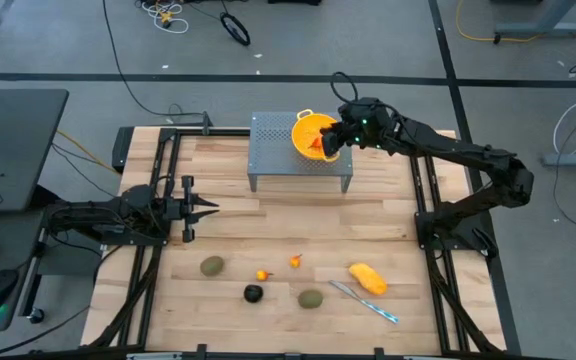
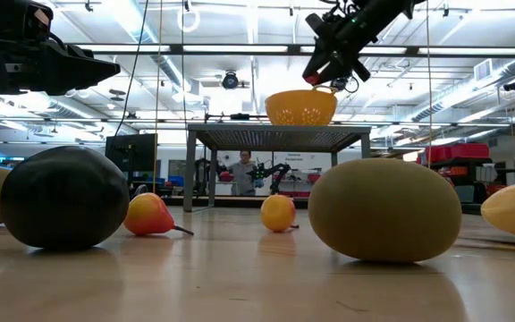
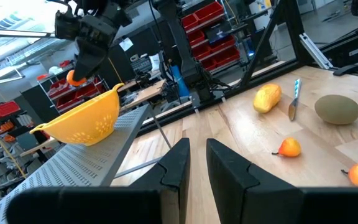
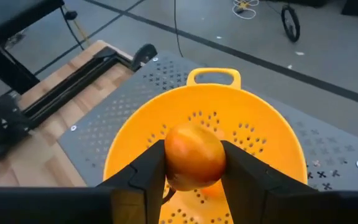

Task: Pick & Place Fruit
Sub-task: Put the peach into the yellow strainer bowl on the shelf

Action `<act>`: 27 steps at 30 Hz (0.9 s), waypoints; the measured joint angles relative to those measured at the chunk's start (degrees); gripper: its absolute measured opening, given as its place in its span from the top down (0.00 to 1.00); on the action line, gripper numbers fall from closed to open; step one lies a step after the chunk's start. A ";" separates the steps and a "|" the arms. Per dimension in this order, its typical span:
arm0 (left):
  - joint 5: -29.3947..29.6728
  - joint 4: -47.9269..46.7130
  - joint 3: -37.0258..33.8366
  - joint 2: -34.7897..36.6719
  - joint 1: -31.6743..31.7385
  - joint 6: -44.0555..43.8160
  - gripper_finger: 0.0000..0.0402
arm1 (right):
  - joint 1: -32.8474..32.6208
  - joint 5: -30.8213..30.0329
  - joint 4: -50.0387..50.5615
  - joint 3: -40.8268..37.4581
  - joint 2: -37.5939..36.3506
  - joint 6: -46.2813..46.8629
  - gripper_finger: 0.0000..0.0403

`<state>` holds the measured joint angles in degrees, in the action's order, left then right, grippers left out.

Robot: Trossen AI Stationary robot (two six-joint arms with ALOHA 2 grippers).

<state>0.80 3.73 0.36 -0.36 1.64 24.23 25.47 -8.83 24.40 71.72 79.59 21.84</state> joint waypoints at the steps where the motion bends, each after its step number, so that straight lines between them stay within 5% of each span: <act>1: 0.00 -0.01 -0.02 0.00 0.00 0.02 0.84 | 0.34 0.59 0.16 0.00 0.32 -0.48 0.65; 15: 0.02 -0.01 -0.02 0.02 0.01 0.02 0.84 | 1.75 3.03 2.09 -0.02 2.97 -3.94 0.65; 27: 0.02 0.02 -0.02 0.02 -0.01 0.01 0.84 | 1.92 3.00 2.98 -0.02 2.97 -4.33 0.55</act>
<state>0.82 3.75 0.34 -0.34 1.63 24.25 27.40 -5.82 27.38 71.70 82.56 17.52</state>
